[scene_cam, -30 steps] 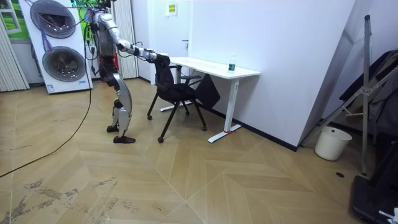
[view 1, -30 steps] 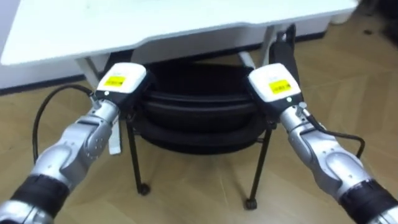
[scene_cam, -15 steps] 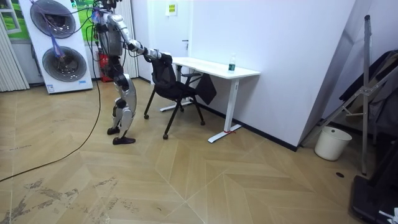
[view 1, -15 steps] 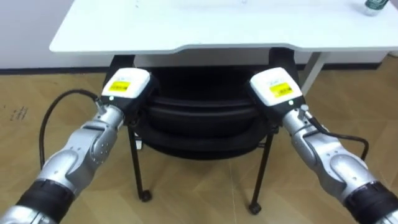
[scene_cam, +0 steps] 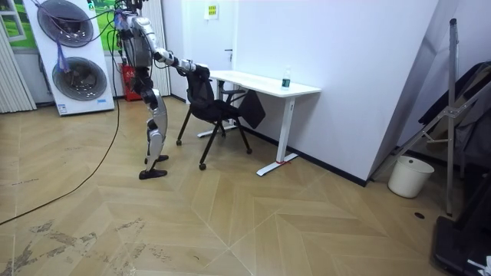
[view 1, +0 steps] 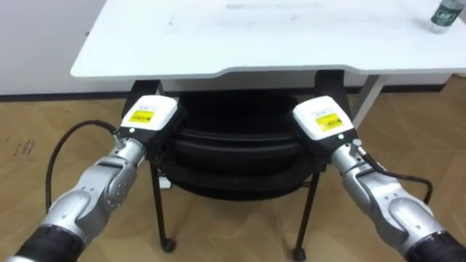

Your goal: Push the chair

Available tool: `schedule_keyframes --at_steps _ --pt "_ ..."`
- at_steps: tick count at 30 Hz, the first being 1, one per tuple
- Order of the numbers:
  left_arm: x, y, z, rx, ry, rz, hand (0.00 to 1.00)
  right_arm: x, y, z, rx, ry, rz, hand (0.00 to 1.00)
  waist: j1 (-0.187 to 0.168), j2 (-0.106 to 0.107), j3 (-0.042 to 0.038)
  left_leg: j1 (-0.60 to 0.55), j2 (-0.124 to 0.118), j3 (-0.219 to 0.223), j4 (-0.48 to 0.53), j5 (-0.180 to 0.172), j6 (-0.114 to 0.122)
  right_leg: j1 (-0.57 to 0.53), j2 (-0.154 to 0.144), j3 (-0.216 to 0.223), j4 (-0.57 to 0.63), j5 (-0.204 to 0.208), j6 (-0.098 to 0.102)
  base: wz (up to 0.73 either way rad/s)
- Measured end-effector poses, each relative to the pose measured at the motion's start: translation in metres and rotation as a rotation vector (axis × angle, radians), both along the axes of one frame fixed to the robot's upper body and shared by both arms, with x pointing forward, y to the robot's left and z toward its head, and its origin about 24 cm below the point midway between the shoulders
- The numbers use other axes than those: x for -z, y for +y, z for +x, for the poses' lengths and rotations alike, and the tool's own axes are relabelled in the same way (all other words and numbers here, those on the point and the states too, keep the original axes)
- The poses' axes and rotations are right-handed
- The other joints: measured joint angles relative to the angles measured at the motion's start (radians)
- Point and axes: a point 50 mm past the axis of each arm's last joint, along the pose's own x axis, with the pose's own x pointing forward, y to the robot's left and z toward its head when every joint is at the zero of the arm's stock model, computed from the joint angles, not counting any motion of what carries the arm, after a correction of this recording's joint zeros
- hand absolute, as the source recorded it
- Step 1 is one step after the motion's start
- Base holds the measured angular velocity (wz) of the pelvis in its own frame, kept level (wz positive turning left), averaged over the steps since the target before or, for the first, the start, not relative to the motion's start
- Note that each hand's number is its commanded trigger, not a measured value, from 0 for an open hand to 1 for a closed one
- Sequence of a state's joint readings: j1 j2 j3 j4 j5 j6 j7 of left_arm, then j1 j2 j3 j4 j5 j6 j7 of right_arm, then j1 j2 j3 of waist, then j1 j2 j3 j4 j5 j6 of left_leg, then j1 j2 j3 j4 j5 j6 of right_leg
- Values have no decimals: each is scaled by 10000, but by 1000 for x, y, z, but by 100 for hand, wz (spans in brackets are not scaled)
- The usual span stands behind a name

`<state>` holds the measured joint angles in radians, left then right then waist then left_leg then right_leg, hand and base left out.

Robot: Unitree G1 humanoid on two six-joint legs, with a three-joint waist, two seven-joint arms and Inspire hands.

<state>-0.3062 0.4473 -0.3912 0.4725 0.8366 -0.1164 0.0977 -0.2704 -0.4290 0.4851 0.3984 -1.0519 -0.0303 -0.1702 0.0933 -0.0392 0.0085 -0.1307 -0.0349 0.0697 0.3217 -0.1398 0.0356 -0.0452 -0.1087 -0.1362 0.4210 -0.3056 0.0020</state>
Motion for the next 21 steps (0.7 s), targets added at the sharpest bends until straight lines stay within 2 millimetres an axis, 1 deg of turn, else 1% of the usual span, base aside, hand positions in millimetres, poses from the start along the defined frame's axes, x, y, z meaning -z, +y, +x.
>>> schedule_keyframes --at_steps 1,2,3,4,5,6,7,8,9,10,11,12,13,14,17,21 --pt "1 0 0 5 59 -5 100 0 0 0 -7 65 -32 100 -2 0 1 73 -31 86 19 -58 49 28 -74 7 55 -25 46 -11" --pt "1 -1 0 9 86 -39 100 0 -1 0 2 79 -57 100 -36 11 13 118 -110 105 107 -142 105 -2 -169 72 330 -89 155 -9" --pt "1 -2 0 6 102 -53 100 0 -1 0 8 83 -75 100 -33 24 18 129 -140 133 182 -203 134 -56 -223 127 492 -117 204 -13" --pt "2 -2 -1 40 164 -50 100 0 -2 0 19 113 -95 100 -15 55 52 192 -162 240 309 -325 200 -168 -290 218 855 -136 236 -23" --pt "2 -2 -1 93 223 -16 100 1 -2 0 20 178 -109 100 40 72 64 230 -133 384 452 -464 261 -263 -320 237 1169 -136 237 -27" --pt "2 -2 -1 103 243 -2 100 2 -1 -1 23 210 -107 100 75 78 83 258 -121 437 550 -549 273 -265 -334 233 1245 -136 237 -36" --pt "2 -2 -1 86 289 -8 100 2 -1 -1 35 242 -77 100 212 90 107 314 -74 640 610 -696 333 -286 -379 211 1364 -139 243 -46" --pt "1 -1 0 79 292 -35 100 2 -1 -1 43 230 -60 100 335 121 126 332 -51 830 700 -803 393 -284 -445 100 1322 -149 262 -49" --pt "1 -1 0 89 277 -51 100 2 -1 -1 48 203 -22 100 382 146 143 324 -29 925 753 -857 422 -294 -444 16 1308 -138 295 -49" --pt "0 0 0 89 248 -47 100 2 0 -1 74 142 37 100 489 160 149 312 2 1105 772 -911 473 -353 -431 -23 1256 -90 392 -45" --pt "-3 1 1 70 120 -56 100 0 3 1 58 57 112 80 549 148 143 223 32 1237 785 -932 512 -393 -416 -36 1028 -45 469 -40" --pt "-5 2 2 53 74 -36 63 -1 4 2 53 7 150 12 540 146 142 159 49 1271 811 -939 530 -392 -394 -37 876 -18 514 -30" --pt "-7 4 2 10 5 18 48 -2 6 3 53 -113 214 0 541 153 140 64 71 1326 813 -932 561 -359 -339 -25 528 70 573 -15" --pt "-8 5 2 -9 -90 50 0 -2 7 3 74 -192 272 0 520 173 130 19 96 1327 743 -895 611 -281 -273 -32 182 218 593 -10" --pt "-12 3 3 5 -216 69 0 -4 6 4 316 -145 669 0 485 160 114 16 105 1346 525 -796 694 -169 -215 -49 -326 552 665 -4" --pt "-15 2 5 -279 -266 -62 0 -5 2 4 616 171 1247 0 375 148 105 -1 106 1363 341 -698 769 -63 -150 -51 -781 847 724 -2"
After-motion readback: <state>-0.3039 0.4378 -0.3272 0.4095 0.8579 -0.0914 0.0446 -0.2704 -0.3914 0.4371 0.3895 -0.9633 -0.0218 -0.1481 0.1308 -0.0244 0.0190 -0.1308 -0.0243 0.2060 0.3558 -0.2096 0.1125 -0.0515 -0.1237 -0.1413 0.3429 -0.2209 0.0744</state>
